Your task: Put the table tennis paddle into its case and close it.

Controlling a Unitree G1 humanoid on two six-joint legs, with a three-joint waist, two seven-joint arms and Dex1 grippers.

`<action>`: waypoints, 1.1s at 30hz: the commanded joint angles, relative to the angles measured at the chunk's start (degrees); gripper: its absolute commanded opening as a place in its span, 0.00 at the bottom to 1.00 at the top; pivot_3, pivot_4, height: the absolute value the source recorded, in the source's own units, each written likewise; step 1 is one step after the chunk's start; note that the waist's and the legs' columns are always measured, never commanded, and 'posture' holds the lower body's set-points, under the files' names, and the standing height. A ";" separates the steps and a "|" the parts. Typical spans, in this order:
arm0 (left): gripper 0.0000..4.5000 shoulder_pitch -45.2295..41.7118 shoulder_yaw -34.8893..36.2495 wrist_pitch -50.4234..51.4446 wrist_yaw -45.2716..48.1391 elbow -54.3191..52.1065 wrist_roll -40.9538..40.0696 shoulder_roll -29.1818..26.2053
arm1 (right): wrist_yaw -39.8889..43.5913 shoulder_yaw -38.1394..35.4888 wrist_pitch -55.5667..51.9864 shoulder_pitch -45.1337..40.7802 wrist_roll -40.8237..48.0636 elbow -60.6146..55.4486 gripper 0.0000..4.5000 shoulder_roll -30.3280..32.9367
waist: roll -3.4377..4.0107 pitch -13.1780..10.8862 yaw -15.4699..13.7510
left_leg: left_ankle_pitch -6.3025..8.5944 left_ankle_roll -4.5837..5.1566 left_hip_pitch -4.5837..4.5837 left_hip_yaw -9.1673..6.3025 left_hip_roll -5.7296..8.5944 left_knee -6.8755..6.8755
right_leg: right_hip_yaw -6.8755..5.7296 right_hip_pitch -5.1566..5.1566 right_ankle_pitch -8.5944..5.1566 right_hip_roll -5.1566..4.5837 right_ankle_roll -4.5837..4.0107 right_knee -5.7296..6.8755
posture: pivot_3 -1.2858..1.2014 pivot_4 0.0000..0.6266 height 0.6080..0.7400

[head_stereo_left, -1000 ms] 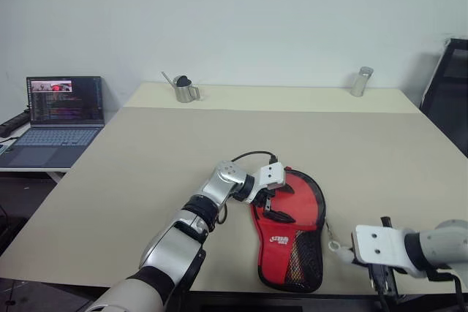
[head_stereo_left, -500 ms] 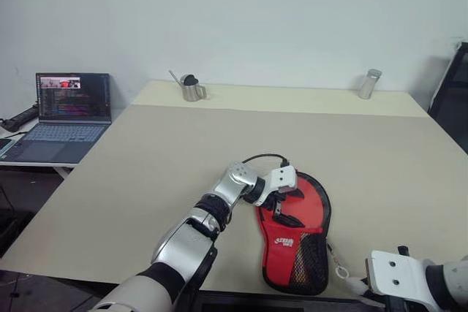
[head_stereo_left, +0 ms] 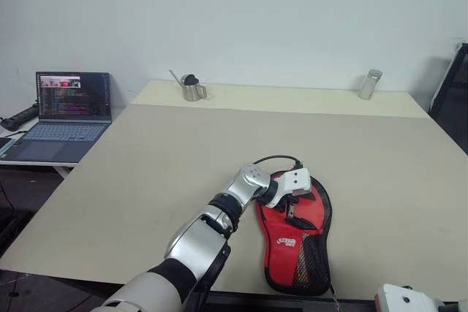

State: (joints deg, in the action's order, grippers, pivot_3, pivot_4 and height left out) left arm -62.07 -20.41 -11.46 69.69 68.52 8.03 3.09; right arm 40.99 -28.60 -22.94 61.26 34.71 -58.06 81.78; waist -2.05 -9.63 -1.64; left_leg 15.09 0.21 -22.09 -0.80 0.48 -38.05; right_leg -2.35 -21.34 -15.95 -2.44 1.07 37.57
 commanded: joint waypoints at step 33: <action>1.00 17.06 8.49 20.23 10.29 -41.74 -13.20 -19.78 | -13.38 28.24 -7.60 -63.33 8.74 23.95 0.99 -14.45 | 0.13 -0.19 1.65 | -0.01 0.00 -0.50 0.02 -0.23 0.08 | 0.12 -0.48 0.32 0.17 -0.33 -0.24 | 0.52 0.24 1.00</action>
State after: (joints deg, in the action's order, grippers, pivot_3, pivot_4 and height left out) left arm -45.89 -13.85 4.86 78.90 34.81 -1.97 -15.31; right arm 26.26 -1.49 -33.07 -0.27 47.97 -36.43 69.29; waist -1.92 -9.82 0.01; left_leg 15.07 0.20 -22.70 -0.79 0.29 -38.00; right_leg -2.22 -21.95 -15.63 -2.28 0.74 37.41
